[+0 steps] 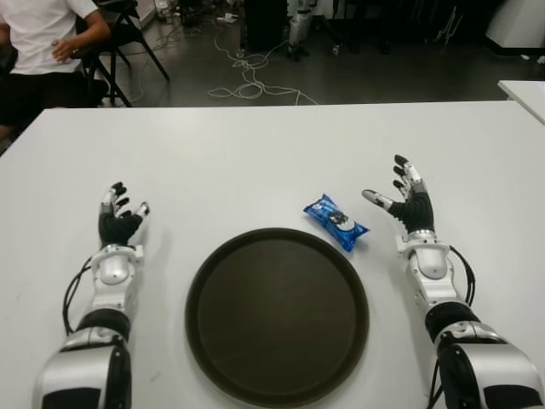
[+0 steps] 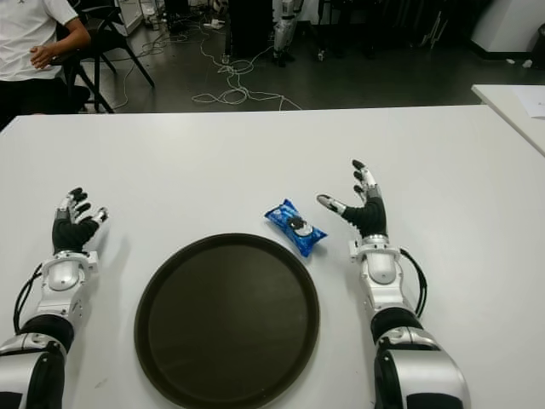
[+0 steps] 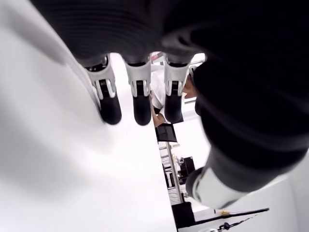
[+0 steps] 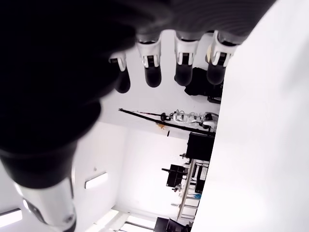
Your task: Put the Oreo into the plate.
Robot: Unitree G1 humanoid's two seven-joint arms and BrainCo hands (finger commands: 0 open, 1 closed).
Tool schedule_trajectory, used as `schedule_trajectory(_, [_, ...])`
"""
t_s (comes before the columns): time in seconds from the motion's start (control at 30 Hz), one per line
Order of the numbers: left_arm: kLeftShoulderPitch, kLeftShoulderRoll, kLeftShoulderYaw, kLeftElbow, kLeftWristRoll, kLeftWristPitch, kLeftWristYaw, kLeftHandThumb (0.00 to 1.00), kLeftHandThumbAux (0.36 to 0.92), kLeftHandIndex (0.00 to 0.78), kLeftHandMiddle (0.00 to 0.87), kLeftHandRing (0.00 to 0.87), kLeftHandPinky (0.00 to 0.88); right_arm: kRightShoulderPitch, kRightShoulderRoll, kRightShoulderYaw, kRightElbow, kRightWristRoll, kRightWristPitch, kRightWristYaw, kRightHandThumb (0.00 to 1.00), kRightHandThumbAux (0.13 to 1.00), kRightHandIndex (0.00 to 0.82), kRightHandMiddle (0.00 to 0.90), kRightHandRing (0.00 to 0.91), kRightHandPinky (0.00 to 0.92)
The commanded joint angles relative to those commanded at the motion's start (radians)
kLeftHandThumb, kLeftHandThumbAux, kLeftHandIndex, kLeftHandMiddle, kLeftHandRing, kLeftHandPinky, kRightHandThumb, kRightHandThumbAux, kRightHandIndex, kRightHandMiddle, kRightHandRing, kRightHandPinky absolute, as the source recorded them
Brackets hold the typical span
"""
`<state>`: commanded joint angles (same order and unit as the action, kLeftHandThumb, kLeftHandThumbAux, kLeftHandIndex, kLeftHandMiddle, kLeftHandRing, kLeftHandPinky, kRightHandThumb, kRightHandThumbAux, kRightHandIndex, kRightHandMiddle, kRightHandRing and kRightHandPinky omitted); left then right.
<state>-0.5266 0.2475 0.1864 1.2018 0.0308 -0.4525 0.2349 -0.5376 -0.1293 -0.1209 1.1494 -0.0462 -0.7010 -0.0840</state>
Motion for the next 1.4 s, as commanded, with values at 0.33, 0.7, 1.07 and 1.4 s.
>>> schedule_trajectory(0.33, [-0.009, -0.001, -0.003, 0.006, -0.002, 0.002, 0.002, 0.096, 0.865, 0.135, 0.137, 0.101, 0.068, 0.0, 0.002, -0.002, 0.0, 0.006, -0.005, 0.007, 0.0, 0.743, 0.0, 0.0, 0.0, 0.0])
schedule_trajectory(0.7, [-0.017, -0.006, 0.001, 0.014, -0.009, 0.009, 0.005, 0.112, 0.853, 0.134, 0.143, 0.11, 0.078, -0.009, -0.001, 0.01, 0.001, -0.016, -0.001, -0.015, 0.0, 0.742, 0.0, 0.0, 0.0, 0.0])
schedule_trajectory(1.07, [-0.026, -0.005, -0.006, 0.022, 0.0, 0.027, 0.017, 0.093, 0.831, 0.135, 0.138, 0.105, 0.067, -0.008, 0.012, 0.1, -0.053, -0.132, 0.0, -0.098, 0.0, 0.724, 0.0, 0.0, 0.0, 0.0])
schedule_trajectory(1.4, [-0.027, -0.009, -0.011, 0.023, -0.002, 0.02, 0.023, 0.102, 0.832, 0.178, 0.152, 0.112, 0.07, 0.02, 0.033, 0.155, -0.139, -0.144, 0.038, -0.043, 0.0, 0.803, 0.0, 0.0, 0.0, 0.0])
